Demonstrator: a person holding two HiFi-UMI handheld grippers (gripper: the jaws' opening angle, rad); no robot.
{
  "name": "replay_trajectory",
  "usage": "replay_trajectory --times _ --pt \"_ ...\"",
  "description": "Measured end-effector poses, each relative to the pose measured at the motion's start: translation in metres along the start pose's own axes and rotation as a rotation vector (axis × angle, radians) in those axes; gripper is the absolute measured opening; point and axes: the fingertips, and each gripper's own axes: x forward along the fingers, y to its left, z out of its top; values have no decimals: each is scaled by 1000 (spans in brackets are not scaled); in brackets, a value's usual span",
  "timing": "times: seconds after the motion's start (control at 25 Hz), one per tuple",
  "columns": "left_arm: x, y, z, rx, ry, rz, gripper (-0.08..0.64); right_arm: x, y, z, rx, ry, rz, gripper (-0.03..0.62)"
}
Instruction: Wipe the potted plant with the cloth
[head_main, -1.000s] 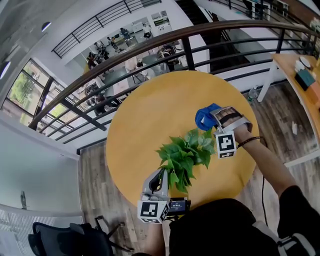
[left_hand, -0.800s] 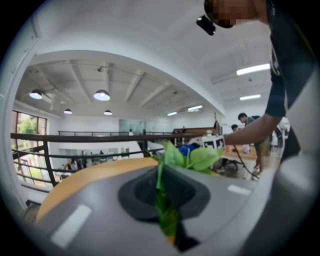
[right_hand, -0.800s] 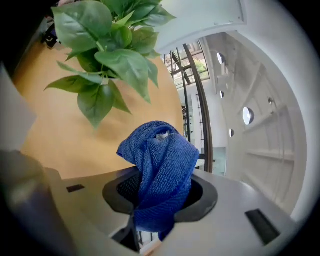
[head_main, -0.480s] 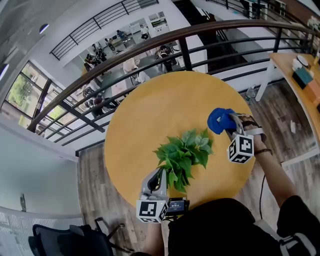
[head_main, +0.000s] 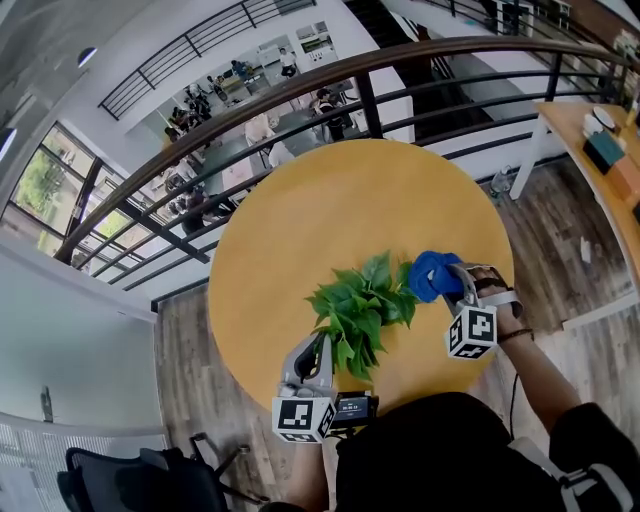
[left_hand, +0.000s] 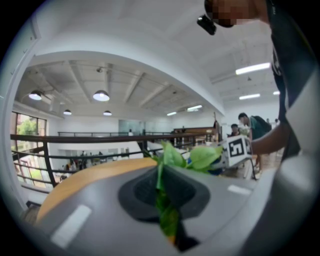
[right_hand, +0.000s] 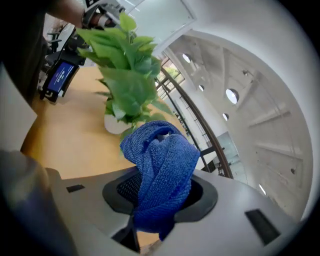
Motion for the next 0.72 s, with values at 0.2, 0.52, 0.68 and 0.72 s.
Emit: replay_trajectory --times 0.2,0.52,0.68,0.72 --pt "0 -1 -2 0 0 -5 5 -21 -10 -29 113 50 -44 164" --pt "0 0 -2 -15 -5 3 5 -58 -4 56 86 -171 -66 164" --pt "1 1 -3 -23 0 12 5 -50 54 53 8 -163 50 164" --pt "2 2 -2 -22 0 13 5 -51 65 48 5 -159 76 164"
